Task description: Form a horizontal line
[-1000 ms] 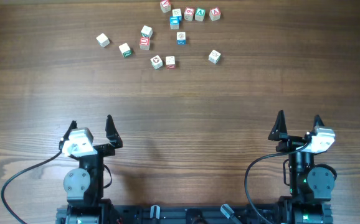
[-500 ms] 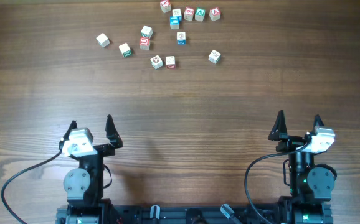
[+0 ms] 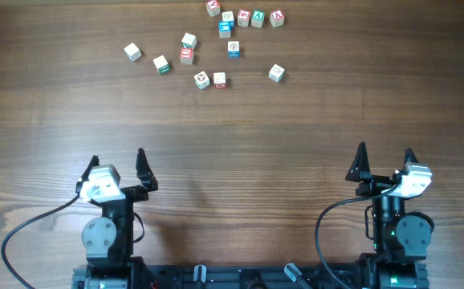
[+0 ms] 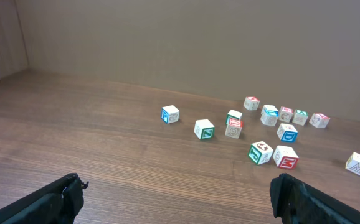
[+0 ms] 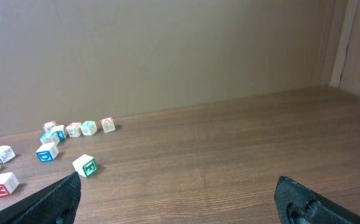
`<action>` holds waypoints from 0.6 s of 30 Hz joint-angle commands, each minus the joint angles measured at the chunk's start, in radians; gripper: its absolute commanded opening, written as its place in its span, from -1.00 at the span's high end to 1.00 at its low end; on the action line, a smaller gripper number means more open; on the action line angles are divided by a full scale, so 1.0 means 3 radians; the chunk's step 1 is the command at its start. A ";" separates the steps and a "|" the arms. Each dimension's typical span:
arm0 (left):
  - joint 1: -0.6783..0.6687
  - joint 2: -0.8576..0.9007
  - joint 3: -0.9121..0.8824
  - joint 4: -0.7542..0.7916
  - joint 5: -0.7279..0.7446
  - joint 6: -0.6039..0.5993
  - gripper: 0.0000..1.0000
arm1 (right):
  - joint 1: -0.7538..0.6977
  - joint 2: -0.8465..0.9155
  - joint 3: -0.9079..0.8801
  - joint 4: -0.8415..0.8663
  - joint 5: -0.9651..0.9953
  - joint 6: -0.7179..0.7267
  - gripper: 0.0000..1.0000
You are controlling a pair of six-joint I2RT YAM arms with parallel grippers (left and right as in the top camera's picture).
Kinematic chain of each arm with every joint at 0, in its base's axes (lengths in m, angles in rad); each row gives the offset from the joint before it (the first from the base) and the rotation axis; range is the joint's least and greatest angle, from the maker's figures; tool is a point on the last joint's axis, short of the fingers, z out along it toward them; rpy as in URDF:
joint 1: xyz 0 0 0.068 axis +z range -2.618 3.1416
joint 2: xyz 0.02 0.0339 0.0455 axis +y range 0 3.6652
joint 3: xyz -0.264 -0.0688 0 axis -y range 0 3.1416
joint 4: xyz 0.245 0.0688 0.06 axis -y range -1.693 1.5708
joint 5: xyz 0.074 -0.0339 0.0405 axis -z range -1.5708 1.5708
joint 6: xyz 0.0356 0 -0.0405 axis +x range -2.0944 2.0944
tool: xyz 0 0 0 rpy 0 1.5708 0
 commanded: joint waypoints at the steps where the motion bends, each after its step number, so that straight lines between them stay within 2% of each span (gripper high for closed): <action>1: -0.0022 -0.0024 -0.0039 0.0153 0.0006 0.0066 -1.00 | -0.0017 -0.0042 -0.0004 0.0014 0.0032 -0.0062 -0.99; 8: -0.0024 -0.0024 -0.0019 0.1030 0.0721 0.0052 -1.00 | -0.0017 -0.0042 -0.0004 0.0014 0.0032 -0.0064 -0.99; 12: -0.0024 -0.0017 0.0217 0.1016 0.1048 0.0053 -1.00 | -0.0017 -0.0042 -0.0004 0.0014 0.0032 -0.0062 -1.00; 18: -0.0024 0.0370 0.0914 0.0829 0.1053 0.0083 -1.00 | -0.0017 -0.0042 -0.0004 0.0014 0.0032 -0.0064 -0.99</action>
